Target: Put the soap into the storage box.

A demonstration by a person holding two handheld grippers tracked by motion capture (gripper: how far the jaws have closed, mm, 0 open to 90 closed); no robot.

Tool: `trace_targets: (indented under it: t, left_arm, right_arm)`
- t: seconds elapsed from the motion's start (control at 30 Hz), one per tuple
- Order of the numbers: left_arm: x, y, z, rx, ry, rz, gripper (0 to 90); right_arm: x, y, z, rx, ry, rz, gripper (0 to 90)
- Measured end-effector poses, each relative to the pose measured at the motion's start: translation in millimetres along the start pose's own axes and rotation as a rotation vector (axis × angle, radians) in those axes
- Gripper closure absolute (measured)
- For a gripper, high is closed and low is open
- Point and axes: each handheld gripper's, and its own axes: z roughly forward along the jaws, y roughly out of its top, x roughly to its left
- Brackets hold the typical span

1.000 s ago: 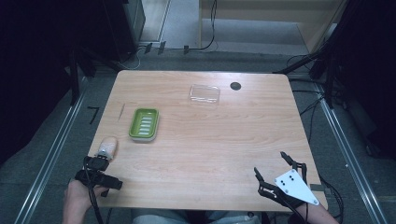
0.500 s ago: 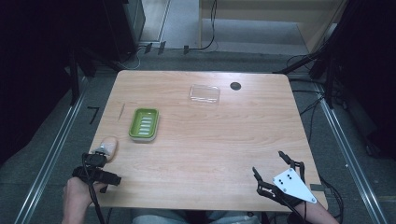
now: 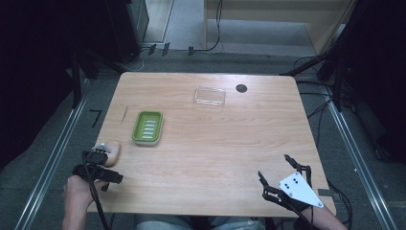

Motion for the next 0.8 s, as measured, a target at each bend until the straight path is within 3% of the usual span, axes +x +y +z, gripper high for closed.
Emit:
trace_targets:
  t: [0.7,0.8]
  left_arm:
    - [3.6,29.5,-5.5,-0.029,-0.016,0.027,1.2]
    - [5.8,32.7,-6.9,-0.05,-0.029,0.016,0.1]
  right_arm:
    - [0.9,0.3,1.3,0.003,0.007,-0.009,13.1]
    - [0.8,0.2,1.4,0.002,0.006,-0.006,13.2]
